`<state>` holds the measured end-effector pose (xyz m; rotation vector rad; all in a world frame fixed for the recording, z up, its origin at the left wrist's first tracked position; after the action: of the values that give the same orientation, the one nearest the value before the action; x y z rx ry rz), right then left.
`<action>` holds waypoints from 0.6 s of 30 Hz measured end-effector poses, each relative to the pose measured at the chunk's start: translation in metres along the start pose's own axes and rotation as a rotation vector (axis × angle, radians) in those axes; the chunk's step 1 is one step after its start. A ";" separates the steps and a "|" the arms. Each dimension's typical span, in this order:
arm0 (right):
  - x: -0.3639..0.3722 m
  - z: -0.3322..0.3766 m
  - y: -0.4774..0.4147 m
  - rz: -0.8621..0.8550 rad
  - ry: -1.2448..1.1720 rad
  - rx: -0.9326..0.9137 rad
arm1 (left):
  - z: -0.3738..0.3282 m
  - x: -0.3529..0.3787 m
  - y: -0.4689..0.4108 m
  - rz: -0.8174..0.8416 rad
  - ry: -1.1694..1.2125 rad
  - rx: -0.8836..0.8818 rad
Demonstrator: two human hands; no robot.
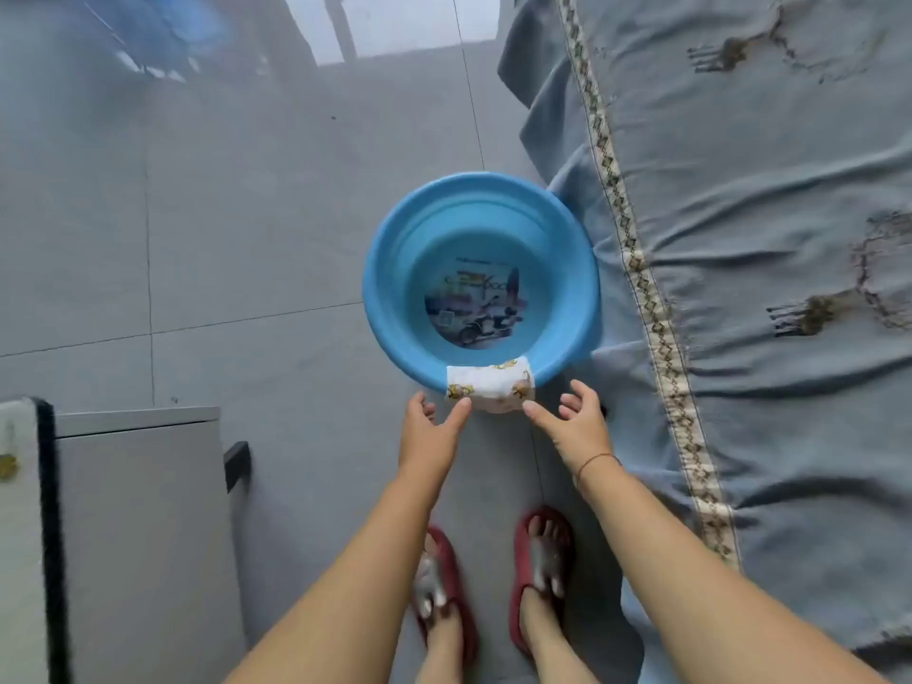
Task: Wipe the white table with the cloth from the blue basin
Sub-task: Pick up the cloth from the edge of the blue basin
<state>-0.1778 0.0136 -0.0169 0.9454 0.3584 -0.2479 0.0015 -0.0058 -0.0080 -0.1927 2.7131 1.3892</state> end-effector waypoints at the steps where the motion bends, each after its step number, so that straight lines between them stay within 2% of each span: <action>1: 0.003 -0.003 -0.011 -0.022 -0.015 0.005 | 0.003 0.004 -0.010 -0.004 0.015 -0.014; 6: 0.020 -0.015 -0.059 0.013 -0.069 0.011 | 0.025 0.019 -0.062 0.026 0.121 -0.118; 11: 0.031 -0.018 -0.071 0.090 -0.117 0.014 | 0.032 0.027 -0.080 0.046 0.232 -0.078; 18: 0.027 -0.010 -0.047 0.117 0.038 0.017 | 0.024 0.025 -0.066 0.011 0.100 -0.121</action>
<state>-0.1721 -0.0060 -0.0687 0.9852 0.3346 -0.1264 -0.0123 -0.0263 -0.0783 -0.2632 2.7132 1.5891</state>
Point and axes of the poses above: each hand's wrist, its own y-axis away from the middle knuckle, its own x-axis out of the palm, z = x × y, the point moved 1 cm from there along -y, towards the middle knuckle, and after that the axes turned 12 degrees about y, right-handed, at the moved point
